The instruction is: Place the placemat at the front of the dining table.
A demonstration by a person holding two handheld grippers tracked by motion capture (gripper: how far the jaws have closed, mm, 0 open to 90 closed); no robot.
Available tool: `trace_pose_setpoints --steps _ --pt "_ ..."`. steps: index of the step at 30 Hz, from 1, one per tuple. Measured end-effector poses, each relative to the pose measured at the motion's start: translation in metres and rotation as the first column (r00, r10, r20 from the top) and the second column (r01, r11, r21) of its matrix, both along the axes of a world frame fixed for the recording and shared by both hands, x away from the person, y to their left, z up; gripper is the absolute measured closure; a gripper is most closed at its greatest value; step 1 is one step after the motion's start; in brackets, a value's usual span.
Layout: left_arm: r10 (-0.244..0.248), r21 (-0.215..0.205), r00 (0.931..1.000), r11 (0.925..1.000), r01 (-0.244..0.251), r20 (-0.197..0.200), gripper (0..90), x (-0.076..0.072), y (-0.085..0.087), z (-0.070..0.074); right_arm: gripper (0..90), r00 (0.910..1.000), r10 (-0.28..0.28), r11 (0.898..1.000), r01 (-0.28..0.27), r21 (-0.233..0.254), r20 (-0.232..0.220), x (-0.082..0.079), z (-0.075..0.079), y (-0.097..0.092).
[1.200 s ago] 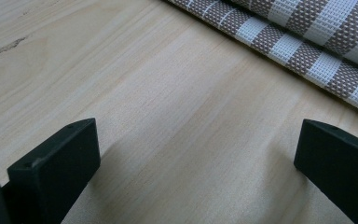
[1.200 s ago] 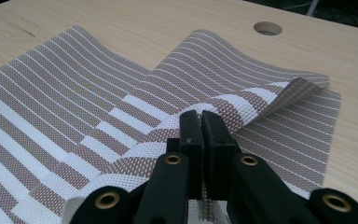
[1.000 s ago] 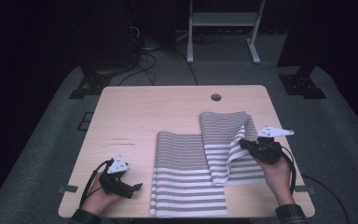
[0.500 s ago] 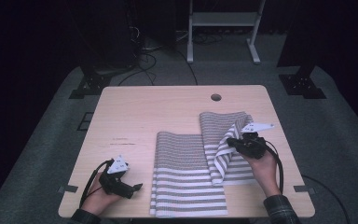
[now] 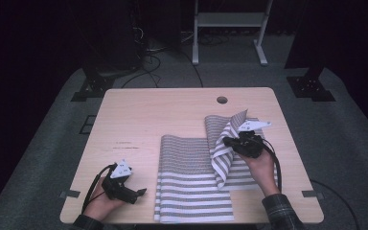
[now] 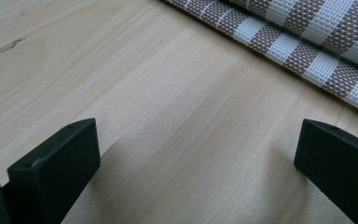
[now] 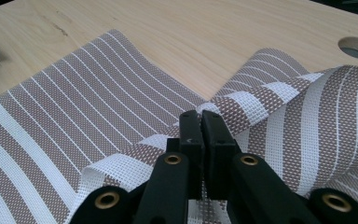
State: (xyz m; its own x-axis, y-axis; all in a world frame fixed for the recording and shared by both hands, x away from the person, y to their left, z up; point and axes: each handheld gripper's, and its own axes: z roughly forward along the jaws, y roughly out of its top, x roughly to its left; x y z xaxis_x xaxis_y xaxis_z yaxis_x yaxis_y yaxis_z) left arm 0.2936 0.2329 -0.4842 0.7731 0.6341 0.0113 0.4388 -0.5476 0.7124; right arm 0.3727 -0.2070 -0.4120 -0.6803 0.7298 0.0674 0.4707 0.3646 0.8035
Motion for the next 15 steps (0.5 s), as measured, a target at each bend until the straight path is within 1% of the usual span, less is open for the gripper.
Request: trace_pose_setpoints --steps 6,8,11,15 --pt "-0.001 0.002 1.0000 1.0000 0.001 0.001 0.0 0.000 0.000 0.000 87.6 0.9994 0.034 0.999 -0.034 -0.018 0.003 0.004 0.002 0.018" --pt "-0.001 0.002 1.0000 1.0000 0.001 0.001 0.0 0.000 0.000 0.000 87.6 0.9991 0.042 0.999 -0.042 -0.018 0.007 0.005 0.002 0.022" --pt "-0.001 0.002 1.0000 1.0000 0.001 0.001 0.0 0.000 0.000 0.000 87.6 0.9986 0.053 0.998 -0.053 -0.022 0.000 0.006 0.002 0.027" --pt "-0.001 0.003 1.0000 1.0000 0.001 0.002 0.0 0.000 0.000 0.000 87.6 0.9978 0.067 0.998 -0.066 -0.016 0.005 0.008 0.006 0.033"
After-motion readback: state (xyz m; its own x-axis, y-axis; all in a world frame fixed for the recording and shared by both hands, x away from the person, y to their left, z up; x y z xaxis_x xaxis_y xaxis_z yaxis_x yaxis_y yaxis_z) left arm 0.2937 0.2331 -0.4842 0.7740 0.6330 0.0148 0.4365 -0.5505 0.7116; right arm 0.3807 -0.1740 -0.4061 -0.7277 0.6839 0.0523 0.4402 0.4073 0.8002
